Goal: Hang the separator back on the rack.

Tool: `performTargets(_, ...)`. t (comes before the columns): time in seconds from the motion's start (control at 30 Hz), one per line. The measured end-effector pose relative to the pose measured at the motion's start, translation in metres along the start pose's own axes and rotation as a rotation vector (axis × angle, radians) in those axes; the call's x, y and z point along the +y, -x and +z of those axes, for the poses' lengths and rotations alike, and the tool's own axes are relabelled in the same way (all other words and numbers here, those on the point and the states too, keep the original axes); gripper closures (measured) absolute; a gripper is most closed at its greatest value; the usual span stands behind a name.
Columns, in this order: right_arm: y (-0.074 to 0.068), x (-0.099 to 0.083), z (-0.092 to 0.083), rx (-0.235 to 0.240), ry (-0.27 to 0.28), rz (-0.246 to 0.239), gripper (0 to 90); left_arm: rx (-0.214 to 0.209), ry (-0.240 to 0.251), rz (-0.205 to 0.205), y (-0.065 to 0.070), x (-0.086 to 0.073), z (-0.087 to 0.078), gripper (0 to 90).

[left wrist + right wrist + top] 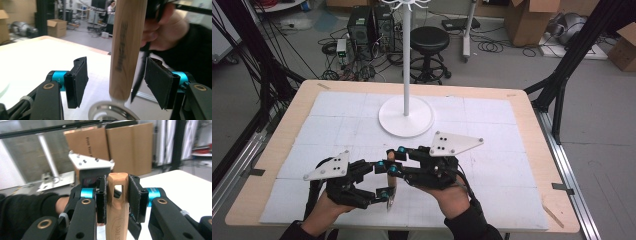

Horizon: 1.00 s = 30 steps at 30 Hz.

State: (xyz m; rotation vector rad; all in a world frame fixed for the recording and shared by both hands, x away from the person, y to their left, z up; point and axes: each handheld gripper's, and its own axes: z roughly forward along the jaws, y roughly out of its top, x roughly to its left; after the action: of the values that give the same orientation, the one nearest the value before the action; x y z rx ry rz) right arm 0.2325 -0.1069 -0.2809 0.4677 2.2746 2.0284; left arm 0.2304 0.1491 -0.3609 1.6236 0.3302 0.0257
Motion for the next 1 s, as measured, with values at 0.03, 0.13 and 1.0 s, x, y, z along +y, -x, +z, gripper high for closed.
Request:
performTargets(0.03,-0.001,0.002,0.000,-0.010,0.006,-0.001,70.3,0.006,-0.004,0.000,0.000,0.000,0.000,36.2)
performTargets(0.13,-0.003,0.005,0.000,-0.026,0.019,-0.004,70.3,0.009,-0.014,0.012,0.001,0.000,0.002,36.6)
performTargets(1.0,-0.002,-0.008,0.003,-0.024,0.044,0.122,56.1,-0.036,-0.084,0.029,0.006,0.002,0.004,70.1)
